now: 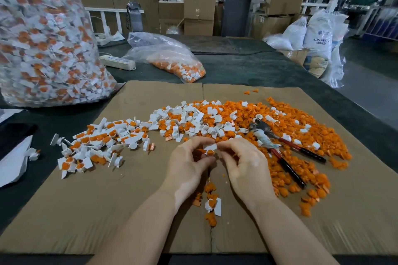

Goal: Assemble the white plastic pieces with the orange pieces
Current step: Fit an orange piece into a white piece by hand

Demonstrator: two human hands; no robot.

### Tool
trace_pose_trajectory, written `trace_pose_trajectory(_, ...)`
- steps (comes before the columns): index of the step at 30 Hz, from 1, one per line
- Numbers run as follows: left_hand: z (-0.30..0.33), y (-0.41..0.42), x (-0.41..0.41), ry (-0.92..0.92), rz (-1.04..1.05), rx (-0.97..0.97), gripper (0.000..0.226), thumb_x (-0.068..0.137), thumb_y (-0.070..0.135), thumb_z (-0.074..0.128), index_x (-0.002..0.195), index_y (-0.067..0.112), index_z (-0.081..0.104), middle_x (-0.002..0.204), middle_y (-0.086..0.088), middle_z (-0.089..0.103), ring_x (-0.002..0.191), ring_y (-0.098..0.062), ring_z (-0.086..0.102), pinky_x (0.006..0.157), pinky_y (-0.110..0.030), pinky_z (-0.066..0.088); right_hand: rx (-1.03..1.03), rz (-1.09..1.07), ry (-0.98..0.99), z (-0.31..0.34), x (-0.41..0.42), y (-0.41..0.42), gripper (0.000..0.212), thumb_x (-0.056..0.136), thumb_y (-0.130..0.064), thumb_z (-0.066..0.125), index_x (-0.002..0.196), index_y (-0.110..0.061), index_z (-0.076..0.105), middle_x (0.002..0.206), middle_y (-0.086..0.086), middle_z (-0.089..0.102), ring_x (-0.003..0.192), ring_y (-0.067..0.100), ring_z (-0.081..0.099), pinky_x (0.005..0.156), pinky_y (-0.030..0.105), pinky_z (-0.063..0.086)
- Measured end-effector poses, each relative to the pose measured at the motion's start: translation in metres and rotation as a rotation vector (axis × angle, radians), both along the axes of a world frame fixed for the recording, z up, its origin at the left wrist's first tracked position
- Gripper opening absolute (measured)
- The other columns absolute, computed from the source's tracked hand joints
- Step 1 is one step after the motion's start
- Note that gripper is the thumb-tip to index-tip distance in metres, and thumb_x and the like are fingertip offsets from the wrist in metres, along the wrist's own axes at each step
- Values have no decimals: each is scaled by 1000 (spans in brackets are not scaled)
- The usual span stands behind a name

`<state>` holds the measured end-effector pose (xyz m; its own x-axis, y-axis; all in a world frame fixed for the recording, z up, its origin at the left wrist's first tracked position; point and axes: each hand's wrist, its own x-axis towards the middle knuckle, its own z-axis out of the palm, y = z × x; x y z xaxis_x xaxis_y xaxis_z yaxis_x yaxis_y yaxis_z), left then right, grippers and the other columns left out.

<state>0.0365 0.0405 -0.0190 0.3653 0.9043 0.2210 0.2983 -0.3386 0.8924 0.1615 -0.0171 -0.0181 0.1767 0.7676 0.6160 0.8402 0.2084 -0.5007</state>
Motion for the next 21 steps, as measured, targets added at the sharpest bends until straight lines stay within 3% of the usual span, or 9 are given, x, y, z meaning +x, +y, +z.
trace_pose_trajectory(9,2,-1,0,56,7,69,31,81,17,71,111,25,64,100,12,63,87,-2,57,75,-9,44,-35,15,-64,-1,-2,0,11,82,-5,68,92,-7,72,87,1,65,86,14,60,78,24,51)
trace_pose_trajectory(11,1,-2,1,27,39,57,28,84,18,69,109,26,64,100,13,62,88,-1,57,74,-6,43,5,-42,-80,-1,-1,1,10,81,-3,69,89,-7,71,85,1,65,84,15,60,76,23,50)
trace_pose_trajectory(14,1,2,-1,57,176,41,19,89,21,61,106,29,64,104,8,58,93,-5,54,74,-11,38,26,-199,-69,-3,3,2,11,80,0,69,87,-8,71,84,3,66,84,20,61,78,34,48)
trace_pose_trajectory(18,3,17,-18,230,391,139,20,90,19,60,108,23,66,103,5,43,97,-7,39,84,-18,28,19,-345,-71,-6,4,4,13,78,2,70,83,-10,71,82,4,66,84,26,61,77,38,39)
trace_pose_trajectory(21,4,30,-38,471,524,228,19,90,21,60,107,24,68,107,2,44,110,-19,37,94,-35,30,-24,-384,-91,-7,3,6,15,76,3,68,83,-11,71,83,4,65,84,28,60,77,39,35)
